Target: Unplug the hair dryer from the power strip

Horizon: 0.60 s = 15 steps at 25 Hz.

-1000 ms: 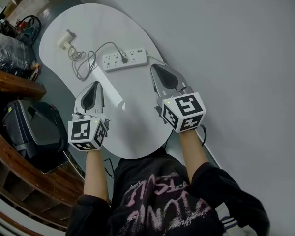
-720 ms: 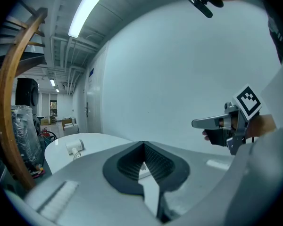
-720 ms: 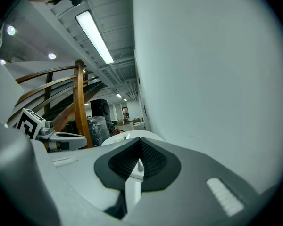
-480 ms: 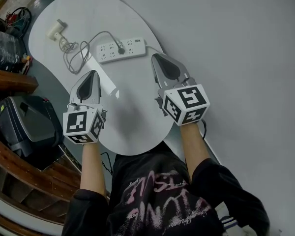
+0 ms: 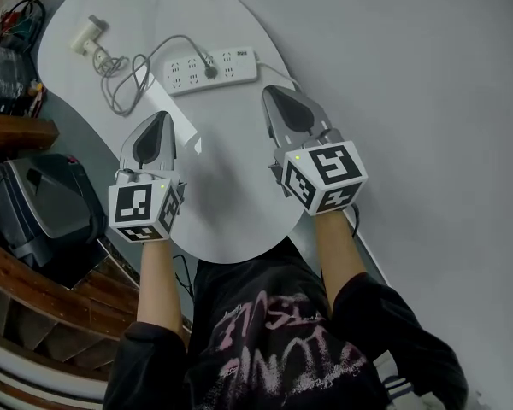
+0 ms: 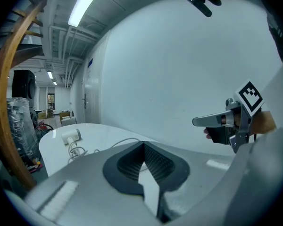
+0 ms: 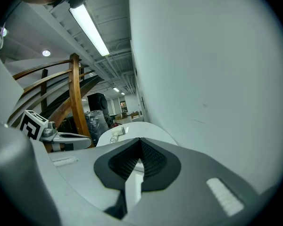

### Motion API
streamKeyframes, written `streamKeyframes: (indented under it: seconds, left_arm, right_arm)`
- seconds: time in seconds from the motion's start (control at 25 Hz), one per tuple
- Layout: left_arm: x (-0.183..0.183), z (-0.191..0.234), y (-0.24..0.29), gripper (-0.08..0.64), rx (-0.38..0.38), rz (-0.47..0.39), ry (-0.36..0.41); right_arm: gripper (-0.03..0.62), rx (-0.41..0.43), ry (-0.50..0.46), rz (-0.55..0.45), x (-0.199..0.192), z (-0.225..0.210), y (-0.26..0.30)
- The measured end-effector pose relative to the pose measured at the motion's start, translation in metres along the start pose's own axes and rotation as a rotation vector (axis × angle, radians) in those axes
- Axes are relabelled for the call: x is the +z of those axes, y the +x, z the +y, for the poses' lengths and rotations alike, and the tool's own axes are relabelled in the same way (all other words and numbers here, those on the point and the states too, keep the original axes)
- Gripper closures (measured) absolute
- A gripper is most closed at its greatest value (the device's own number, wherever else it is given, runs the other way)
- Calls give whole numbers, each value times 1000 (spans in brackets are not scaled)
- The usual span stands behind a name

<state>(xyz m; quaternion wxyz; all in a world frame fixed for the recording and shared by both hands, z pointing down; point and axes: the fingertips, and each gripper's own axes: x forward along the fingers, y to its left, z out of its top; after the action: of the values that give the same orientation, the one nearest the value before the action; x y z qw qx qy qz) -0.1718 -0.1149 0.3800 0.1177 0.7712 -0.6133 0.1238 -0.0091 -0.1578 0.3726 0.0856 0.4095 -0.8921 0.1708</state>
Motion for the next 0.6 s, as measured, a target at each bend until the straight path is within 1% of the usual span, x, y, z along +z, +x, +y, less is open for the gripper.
streamKeyframes:
  seconds: [0.4,0.6]
  left_arm:
    - [-22,11,9,558,4,36,-22]
    - [-24,11,10,558,-1,45,-27]
  right_arm:
    - [580,-8,13,30,-17,-2,12]
    - [580,-11,10,41,-20,-2,16]
